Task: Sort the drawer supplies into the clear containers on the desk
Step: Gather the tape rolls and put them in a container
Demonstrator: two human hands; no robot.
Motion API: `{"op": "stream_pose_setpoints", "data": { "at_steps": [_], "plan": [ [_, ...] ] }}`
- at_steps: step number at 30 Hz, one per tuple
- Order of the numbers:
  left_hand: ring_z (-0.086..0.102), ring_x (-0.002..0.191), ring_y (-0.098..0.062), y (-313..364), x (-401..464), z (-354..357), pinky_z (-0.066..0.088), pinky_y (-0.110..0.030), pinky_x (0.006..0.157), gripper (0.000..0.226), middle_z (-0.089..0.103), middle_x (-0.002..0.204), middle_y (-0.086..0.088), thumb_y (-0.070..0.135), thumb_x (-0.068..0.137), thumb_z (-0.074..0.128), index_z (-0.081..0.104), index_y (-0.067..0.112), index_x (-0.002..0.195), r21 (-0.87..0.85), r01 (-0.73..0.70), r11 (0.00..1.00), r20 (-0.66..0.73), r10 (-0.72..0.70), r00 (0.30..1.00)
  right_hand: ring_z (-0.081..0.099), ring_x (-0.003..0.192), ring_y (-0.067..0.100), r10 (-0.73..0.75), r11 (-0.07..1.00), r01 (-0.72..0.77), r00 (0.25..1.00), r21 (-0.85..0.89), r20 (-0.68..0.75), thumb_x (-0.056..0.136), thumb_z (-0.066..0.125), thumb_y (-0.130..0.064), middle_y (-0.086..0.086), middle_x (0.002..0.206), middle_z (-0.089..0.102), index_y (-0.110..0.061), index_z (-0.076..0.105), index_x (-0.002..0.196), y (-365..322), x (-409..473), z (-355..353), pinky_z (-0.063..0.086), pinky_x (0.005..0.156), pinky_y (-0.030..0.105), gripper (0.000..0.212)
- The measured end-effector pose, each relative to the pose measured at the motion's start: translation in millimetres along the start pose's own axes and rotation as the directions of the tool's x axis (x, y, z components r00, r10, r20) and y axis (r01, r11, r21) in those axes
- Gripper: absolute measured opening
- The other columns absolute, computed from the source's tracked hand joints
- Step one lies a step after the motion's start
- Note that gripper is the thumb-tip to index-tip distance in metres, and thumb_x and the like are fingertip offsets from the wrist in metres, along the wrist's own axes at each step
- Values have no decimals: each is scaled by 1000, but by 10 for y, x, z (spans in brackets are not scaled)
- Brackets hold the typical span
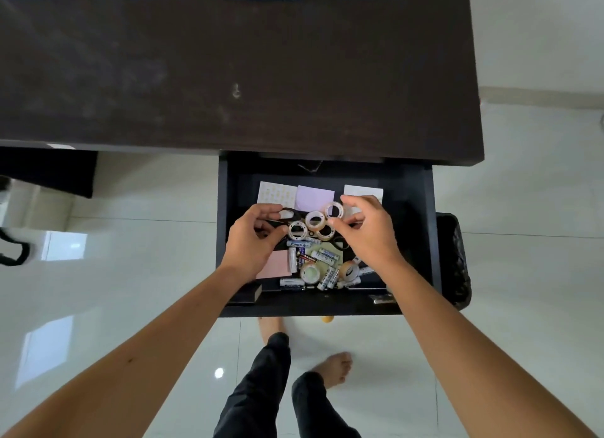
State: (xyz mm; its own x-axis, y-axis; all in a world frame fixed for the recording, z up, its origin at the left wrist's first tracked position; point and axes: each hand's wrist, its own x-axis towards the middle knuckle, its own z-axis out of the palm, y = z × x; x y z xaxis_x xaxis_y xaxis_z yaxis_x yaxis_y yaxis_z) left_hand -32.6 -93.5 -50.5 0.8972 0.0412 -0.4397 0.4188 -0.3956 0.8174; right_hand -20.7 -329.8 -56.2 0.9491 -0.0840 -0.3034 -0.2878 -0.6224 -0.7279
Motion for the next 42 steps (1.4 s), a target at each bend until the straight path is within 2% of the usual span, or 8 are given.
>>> {"op": "stream_pose_setpoints", "data": {
  "at_steps": [7, 11, 14, 19, 24, 30, 35, 42],
  "plan": [
    [73, 106, -14, -25, 60, 34, 59, -26, 95, 43, 76, 116, 1, 12, 91, 81, 66, 16, 131, -142, 8, 990, 35, -3, 999, 69, 82, 16, -26, 993, 32, 998, -115, 50, 91, 81, -9, 4, 110, 67, -13, 71, 134, 2, 95, 50, 61, 92, 37, 45],
    [73, 105, -12, -27, 73, 50, 58, -20, 92, 45, 76, 119, 1, 11, 91, 80, 65, 14, 134, -164, -6, 986, 50, 15, 999, 65, 79, 3, -34, 993, 42, 997, -108, 72, 92, 80, -9, 0, 104, 68, -18, 81, 112, 40, 82, 19, 55, 79, 11, 22],
    [71, 96, -6, -16, 97, 77, 57, -18, 88, 47, 74, 118, 9, 16, 90, 82, 66, 18, 134, -48, -19, 999, 70, 23, 997, 68, 82, 1, -22, 999, 23, 999, -28, 41, 94, 79, -13, -5, 100, 74, -19, 79, 108, 21, 38, -28, 50, 72, 4, 15],
    [65, 88, -11, -27, 92, 139, 59, -26, 84, 47, 70, 115, 12, 17, 86, 86, 69, 28, 128, 117, -75, 990, 76, 67, 995, 69, 90, 10, -1, 994, -11, 994, 104, 112, 96, 76, -17, -9, 99, 72, -20, 77, 122, -81, -3, -53, 54, 80, 14, 26],
    [61, 92, -9, -76, 89, 138, 50, -18, 77, 54, 69, 117, 10, 14, 83, 88, 67, 26, 130, 184, -102, 978, 101, 85, 991, 65, 91, 16, -20, 999, 33, 949, -36, 316, 101, 71, -21, -6, 102, 62, -22, 64, 145, -82, 66, 90, 50, 85, 24, 45],
    [55, 90, -4, -106, 104, 102, 44, -11, 73, 57, 65, 112, 8, 11, 81, 89, 68, 24, 132, 278, -175, 944, 136, 141, 980, 62, 85, 10, -15, 996, 44, 946, -82, 323, 95, 79, -23, -2, 109, 62, -23, 74, 129, -117, 97, 107, 45, 74, 12, 35],
    [55, 85, -3, -125, 99, 111, 48, -10, 73, 46, 56, 103, 13, 10, 78, 92, 75, 23, 118, 268, -193, 944, 137, 161, 977, 66, 82, 7, 17, 998, 3, 946, -62, 323, 89, 84, -25, -12, 101, 65, -24, 76, 113, -140, 67, 101, 45, 67, 13, 24],
    [59, 81, -8, -97, 66, 104, 52, -10, 74, 31, 61, 104, 7, 7, 81, 89, 76, 20, 106, 207, -168, 964, 123, 145, 982, 61, 83, 5, 6, 999, 7, 928, -33, 374, 92, 77, -12, -10, 109, 72, -26, 73, 128, -133, 59, 96, 46, 70, 14, 39]
  ]
}}
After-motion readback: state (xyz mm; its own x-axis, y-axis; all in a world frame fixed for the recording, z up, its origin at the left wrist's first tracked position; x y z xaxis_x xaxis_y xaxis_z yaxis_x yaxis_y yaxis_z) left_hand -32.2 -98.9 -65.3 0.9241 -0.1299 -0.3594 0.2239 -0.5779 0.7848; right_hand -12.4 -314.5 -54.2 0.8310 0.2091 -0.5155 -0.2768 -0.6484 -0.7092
